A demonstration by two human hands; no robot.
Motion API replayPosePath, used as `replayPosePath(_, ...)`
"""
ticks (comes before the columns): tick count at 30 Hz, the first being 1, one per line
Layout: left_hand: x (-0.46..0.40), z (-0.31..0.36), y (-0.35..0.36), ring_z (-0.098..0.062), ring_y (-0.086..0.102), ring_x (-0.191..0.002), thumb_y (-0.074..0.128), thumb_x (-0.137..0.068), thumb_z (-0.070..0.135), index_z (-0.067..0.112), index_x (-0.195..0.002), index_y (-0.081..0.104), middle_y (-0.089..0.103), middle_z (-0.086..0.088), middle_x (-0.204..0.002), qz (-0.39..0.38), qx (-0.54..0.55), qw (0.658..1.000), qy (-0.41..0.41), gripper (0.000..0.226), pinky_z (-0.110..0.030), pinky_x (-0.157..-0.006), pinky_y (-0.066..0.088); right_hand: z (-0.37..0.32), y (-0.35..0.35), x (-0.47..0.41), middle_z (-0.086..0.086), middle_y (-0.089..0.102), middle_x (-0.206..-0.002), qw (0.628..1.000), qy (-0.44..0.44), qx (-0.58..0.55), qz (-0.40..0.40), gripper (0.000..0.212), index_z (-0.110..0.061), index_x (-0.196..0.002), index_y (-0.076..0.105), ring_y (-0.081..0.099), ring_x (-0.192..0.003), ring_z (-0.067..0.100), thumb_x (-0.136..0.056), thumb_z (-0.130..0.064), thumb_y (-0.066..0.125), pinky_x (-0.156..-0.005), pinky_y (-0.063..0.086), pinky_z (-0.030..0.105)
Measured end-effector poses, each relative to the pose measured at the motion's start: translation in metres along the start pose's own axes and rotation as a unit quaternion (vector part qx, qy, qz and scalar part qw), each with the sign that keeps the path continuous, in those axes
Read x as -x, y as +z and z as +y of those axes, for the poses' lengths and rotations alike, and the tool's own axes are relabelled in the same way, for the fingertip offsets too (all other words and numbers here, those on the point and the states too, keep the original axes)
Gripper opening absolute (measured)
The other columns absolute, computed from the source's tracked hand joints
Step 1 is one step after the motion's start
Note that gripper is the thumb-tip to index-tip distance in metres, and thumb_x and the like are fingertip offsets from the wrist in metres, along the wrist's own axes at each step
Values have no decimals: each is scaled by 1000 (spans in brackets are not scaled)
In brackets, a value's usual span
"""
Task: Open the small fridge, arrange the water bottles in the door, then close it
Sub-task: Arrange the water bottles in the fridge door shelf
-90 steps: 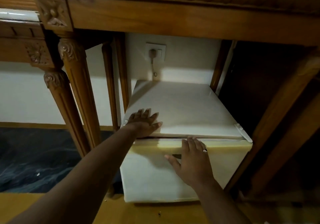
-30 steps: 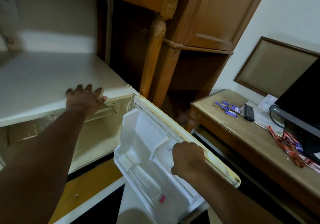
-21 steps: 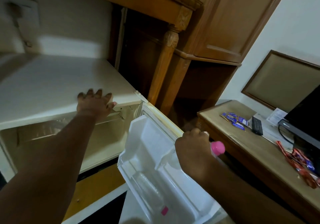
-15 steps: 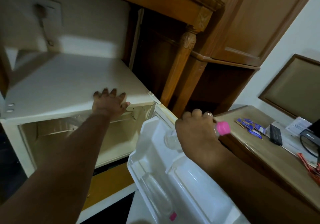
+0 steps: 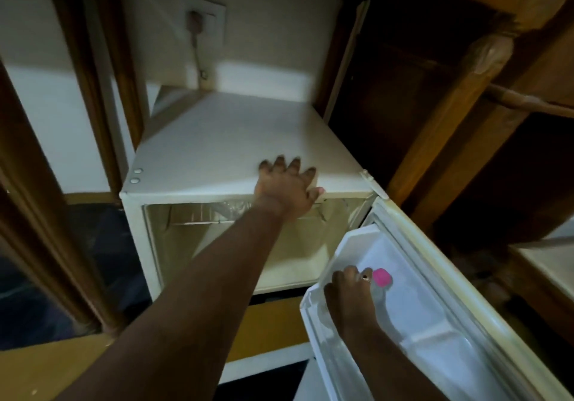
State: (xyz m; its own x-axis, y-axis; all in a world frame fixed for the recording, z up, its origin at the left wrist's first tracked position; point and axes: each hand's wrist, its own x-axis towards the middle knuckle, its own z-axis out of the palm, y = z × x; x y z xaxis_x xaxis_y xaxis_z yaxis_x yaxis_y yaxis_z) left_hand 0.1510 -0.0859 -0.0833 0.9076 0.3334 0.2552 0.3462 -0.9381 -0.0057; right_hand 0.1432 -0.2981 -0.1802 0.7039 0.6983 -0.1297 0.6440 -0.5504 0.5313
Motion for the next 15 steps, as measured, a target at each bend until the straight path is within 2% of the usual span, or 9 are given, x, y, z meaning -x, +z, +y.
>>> replayPosePath(3,-2,0,4,-38,25,-148,20,-95,67,34,-155,33,30,-7,-164,14,-8,1000,1,69,-57,-113,21,-8,25,-9,20,57,-112,1000,0,6,10,34,-5,-114,63,43,-110,40,-90,-6,40,-104,26,65)
replayPosePath(9,-3,-1,8,-38,25,-149,17,-95,67,34,-156,31,30,-7,-164,26,-9,1000,1,71,-58,-113,22,-19,58,-23,33,41,-136,999,-29,43,-14,41,7,-132,45,32,-130,50,-95,-10,40,-107,12,77)
replayPosePath(10,-3,-1,8,-38,25,-149,17,-95,67,34,-156,31,30,-7,-164,28,-11,1000,2,71,-57,-113,22,-19,60,-23,32,45,-135,999,-29,38,-8,41,6,-131,48,34,-129,50,-94,-12,45,-107,13,76)
replayPosePath(12,-3,-1,7,-38,25,-148,16,-95,67,33,-156,30,30,-7,-164,26,-11,1000,4,71,-57,-113,22,-18,62,-18,29,55,-125,1000,-5,20,16,42,1,-123,59,43,-125,49,-84,-14,59,-105,26,74)
replayPosePath(14,-2,-1,6,-37,25,-149,17,-96,66,33,-156,30,30,-6,-164,26,-10,1000,6,70,-57,-114,22,-14,66,-9,28,58,-122,994,45,-53,84,52,0,-119,62,45,-123,53,-69,-11,73,-100,35,73)
replayPosePath(15,-2,-1,6,-37,25,-149,18,-96,66,34,-156,30,30,-6,-164,25,-9,1000,6,70,-57,-114,22,-13,68,-5,30,55,-127,984,74,-111,115,61,-1,-122,59,41,-126,55,-65,-11,77,-102,33,72)
